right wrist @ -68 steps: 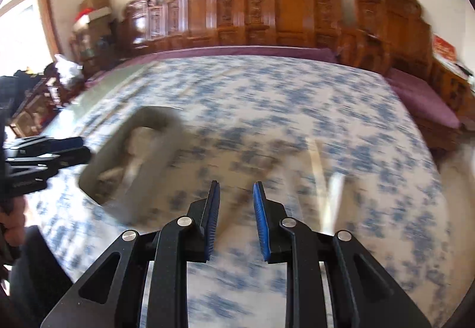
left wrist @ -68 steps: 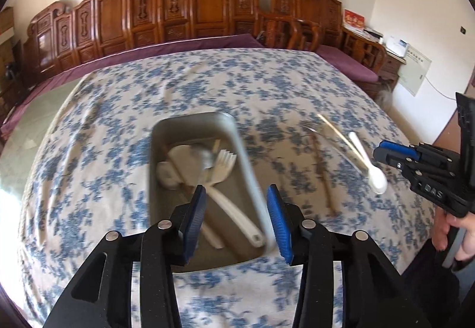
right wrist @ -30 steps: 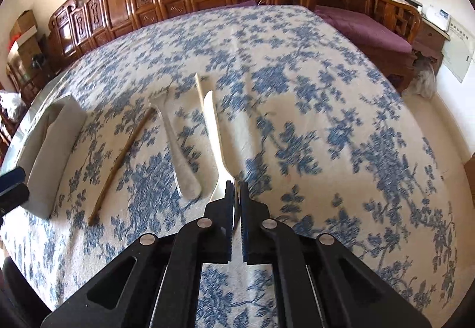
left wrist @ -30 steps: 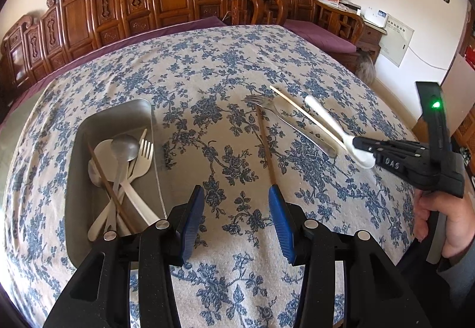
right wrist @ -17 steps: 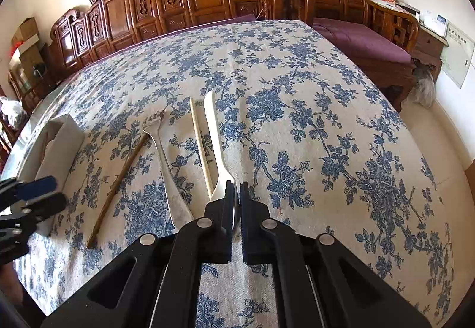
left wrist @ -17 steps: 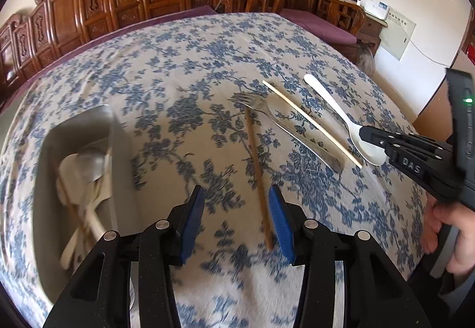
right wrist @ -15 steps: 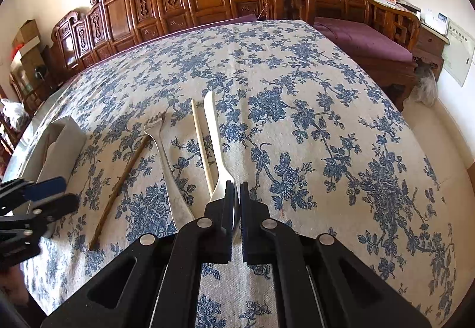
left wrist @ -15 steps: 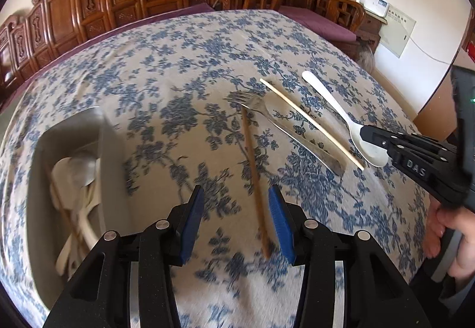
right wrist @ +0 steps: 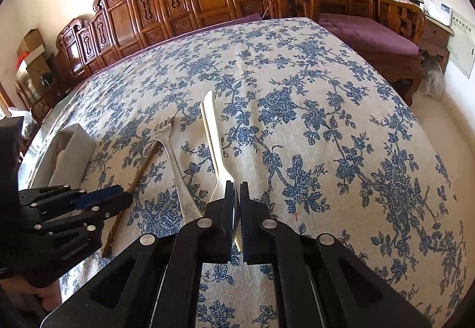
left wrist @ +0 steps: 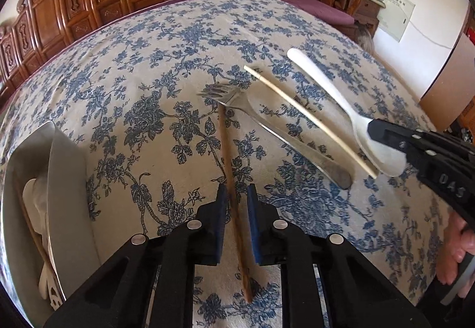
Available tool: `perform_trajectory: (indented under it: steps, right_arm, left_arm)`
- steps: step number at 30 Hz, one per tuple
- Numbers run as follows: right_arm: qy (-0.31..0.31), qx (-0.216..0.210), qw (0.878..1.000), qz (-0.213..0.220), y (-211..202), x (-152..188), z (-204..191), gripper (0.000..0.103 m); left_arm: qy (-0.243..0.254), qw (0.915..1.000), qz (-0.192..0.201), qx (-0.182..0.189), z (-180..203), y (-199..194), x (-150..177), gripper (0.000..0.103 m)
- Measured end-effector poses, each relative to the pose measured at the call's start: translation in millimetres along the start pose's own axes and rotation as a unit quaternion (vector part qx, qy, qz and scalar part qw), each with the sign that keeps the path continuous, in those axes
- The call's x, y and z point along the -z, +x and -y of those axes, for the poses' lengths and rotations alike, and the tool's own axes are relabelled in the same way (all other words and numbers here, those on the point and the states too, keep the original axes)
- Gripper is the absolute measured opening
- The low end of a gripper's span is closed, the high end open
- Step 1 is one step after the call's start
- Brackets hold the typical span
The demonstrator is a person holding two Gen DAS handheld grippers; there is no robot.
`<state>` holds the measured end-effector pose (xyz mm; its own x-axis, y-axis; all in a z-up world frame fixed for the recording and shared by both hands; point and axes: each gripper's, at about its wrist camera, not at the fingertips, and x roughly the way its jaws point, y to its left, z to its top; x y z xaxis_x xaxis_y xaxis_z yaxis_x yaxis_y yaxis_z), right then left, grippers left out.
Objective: Organize utensils
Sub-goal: 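Grasp a wooden chopstick with the left tool while the right tool holds the white knife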
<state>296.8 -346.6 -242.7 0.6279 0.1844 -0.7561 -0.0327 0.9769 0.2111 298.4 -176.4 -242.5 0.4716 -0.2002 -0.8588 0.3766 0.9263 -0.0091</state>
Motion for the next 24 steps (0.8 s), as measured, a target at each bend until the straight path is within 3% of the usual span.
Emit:
perform_trajectory:
  steps: [6,24]
  right_arm:
    - [-0.002,-0.005,1.000,0.001,0,0,-3,0.005]
    - [-0.038,-0.024,0.999,0.017,-13,1,-35,0.005]
  left_arm:
    - [0.006,0.9999,-0.002,-0.015,-3,2,3,0.005]
    - [0.001,0.9995,0.012,-0.029,-20,-46,35,0.004]
